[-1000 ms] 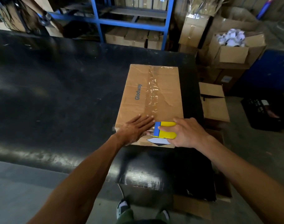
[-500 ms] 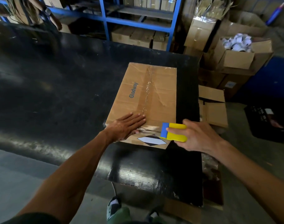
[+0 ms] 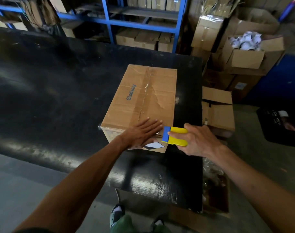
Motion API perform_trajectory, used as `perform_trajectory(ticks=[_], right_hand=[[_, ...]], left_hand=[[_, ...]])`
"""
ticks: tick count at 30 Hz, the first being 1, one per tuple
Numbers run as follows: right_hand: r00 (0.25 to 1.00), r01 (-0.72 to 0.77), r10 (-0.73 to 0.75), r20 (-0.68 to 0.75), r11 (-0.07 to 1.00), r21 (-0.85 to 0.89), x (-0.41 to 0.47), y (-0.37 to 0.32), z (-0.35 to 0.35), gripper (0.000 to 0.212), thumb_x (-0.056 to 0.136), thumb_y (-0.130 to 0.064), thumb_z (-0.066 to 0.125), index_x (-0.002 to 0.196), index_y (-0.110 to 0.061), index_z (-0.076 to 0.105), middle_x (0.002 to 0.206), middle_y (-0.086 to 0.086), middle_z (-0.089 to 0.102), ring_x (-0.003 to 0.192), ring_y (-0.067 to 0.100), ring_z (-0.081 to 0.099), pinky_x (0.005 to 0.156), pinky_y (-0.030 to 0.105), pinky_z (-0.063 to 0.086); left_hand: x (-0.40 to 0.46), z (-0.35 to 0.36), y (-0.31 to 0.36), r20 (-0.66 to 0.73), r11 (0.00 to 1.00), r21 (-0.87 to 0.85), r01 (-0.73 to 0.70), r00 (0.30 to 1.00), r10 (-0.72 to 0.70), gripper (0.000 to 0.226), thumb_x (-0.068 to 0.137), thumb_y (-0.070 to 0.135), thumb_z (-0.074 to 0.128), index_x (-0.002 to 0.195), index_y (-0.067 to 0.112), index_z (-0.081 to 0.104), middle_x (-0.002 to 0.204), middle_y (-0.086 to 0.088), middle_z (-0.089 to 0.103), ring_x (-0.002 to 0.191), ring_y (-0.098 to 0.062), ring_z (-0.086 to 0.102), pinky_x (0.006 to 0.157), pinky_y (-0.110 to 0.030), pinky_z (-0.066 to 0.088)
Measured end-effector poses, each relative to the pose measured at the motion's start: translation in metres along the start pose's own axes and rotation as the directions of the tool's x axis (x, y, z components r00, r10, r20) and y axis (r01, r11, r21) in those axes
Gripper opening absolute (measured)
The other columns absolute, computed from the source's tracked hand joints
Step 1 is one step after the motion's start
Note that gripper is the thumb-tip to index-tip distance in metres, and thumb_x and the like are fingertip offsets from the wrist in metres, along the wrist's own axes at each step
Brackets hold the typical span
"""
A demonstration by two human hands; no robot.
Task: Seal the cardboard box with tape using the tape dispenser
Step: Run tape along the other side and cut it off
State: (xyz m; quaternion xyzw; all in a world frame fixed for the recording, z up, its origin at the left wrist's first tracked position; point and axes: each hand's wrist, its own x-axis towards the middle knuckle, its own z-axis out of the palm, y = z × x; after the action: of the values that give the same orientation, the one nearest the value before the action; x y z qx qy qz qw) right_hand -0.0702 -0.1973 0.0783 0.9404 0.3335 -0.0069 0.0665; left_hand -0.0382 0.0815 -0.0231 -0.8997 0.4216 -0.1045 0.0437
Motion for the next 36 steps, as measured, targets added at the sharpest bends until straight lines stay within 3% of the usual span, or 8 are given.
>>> perform_trajectory(ticks=[2, 7, 14, 17, 21, 30, 33, 36], right_hand=[[1.0, -0.006, 0.006, 0.019, 1.0, -0.006, 0.002, -0.001, 0.002, 0.059, 0.066, -0.055, 0.078, 0.123, -0.047, 0.062, 0.081, 0.004, 0.057, 0.053, 0.023, 0.057, 0.049, 0.026, 0.027], [1.0, 0.011, -0.011, -0.004, 1.0, 0.003, -0.003, 0.002, 0.002, 0.058, 0.087, -0.06, 0.055, 0.142, -0.054, 0.037, 0.105, 0.003, 0.053, 0.081, 0.024, 0.059, 0.061, 0.031, 0.031], [0.998, 0.066, -0.066, -0.008, 0.998, 0.02, -0.036, 0.038, 0.007, 0.069, 0.068, -0.051, 0.082, 0.132, -0.04, 0.059, 0.086, 0.006, 0.053, 0.057, 0.022, 0.053, 0.045, 0.026, 0.032], [1.0, 0.022, -0.022, 0.012, 1.0, -0.004, -0.045, 0.046, 0.016, 0.07, 0.065, -0.049, 0.084, 0.13, -0.038, 0.061, 0.087, 0.008, 0.055, 0.06, 0.023, 0.057, 0.045, 0.026, 0.034], [0.994, -0.073, 0.073, 0.08, 0.997, -0.008, -0.029, 0.019, 0.037, 0.066, 0.069, -0.05, 0.08, 0.13, -0.037, 0.061, 0.095, 0.014, 0.057, 0.068, 0.028, 0.062, 0.048, 0.034, 0.046], [0.995, -0.097, 0.097, 0.013, 0.994, -0.056, -0.025, -0.003, 0.055, 0.069, 0.064, -0.042, 0.086, 0.127, -0.025, 0.064, 0.092, 0.019, 0.056, 0.064, 0.028, 0.057, 0.045, 0.031, 0.045], [0.986, -0.117, 0.129, 0.105, 0.987, -0.108, -0.02, -0.012, 0.055, 0.062, 0.076, -0.037, 0.076, 0.134, -0.028, 0.056, 0.101, 0.018, 0.055, 0.074, 0.029, 0.059, 0.05, 0.033, 0.048], [0.975, -0.13, 0.144, 0.167, 0.987, -0.094, -0.016, -0.019, 0.052, 0.057, 0.091, -0.038, 0.056, 0.145, -0.032, 0.038, 0.119, 0.016, 0.049, 0.096, 0.031, 0.057, 0.068, 0.038, 0.048]], left_hand=[[0.001, 0.007, 0.002, 0.021, 0.999, 0.002, 0.033, 0.999, -0.033, 0.061, 0.108, 0.044, 0.024, 0.157, 0.008, 0.019, 0.165, -0.009, 0.014, 0.153, -0.022, 0.012, 0.121, -0.046, 0.021], [0.001, 0.008, 0.0, 0.017, 0.999, -0.015, 0.033, 0.999, -0.033, 0.063, 0.106, 0.046, 0.027, 0.157, 0.009, 0.021, 0.164, -0.008, 0.018, 0.152, -0.021, 0.017, 0.121, -0.043, 0.025], [0.001, 0.006, -0.001, -0.002, 0.998, -0.046, 0.031, 1.0, -0.031, 0.064, 0.105, 0.048, 0.03, 0.156, 0.01, 0.023, 0.163, -0.007, 0.022, 0.15, -0.02, 0.022, 0.12, -0.042, 0.027], [0.002, 0.008, -0.001, 0.008, 0.999, -0.032, 0.04, 0.999, -0.04, 0.064, 0.105, 0.049, 0.027, 0.157, 0.012, 0.019, 0.165, -0.005, 0.017, 0.152, -0.019, 0.016, 0.123, -0.04, 0.02], [0.003, 0.01, -0.001, 0.014, 0.998, -0.04, 0.045, 0.999, -0.044, 0.064, 0.106, 0.048, 0.025, 0.157, 0.011, 0.022, 0.164, -0.005, 0.02, 0.151, -0.019, 0.018, 0.122, -0.041, 0.022], [0.005, 0.007, 0.002, 0.0, 0.997, -0.064, 0.039, 0.999, -0.039, 0.062, 0.105, 0.045, 0.033, 0.155, 0.009, 0.026, 0.162, -0.008, 0.025, 0.15, -0.022, 0.024, 0.12, -0.043, 0.028], [0.006, 0.008, 0.003, 0.026, 0.997, -0.052, 0.056, 0.998, -0.055, 0.063, 0.105, 0.047, 0.031, 0.155, 0.009, 0.027, 0.162, -0.009, 0.024, 0.15, -0.023, 0.024, 0.119, -0.044, 0.028], [0.01, 0.002, 0.009, 0.033, 0.997, -0.034, 0.074, 0.997, -0.073, 0.062, 0.104, 0.046, 0.026, 0.154, 0.009, 0.032, 0.16, -0.012, 0.031, 0.147, -0.027, 0.032, 0.117, -0.048, 0.032]])
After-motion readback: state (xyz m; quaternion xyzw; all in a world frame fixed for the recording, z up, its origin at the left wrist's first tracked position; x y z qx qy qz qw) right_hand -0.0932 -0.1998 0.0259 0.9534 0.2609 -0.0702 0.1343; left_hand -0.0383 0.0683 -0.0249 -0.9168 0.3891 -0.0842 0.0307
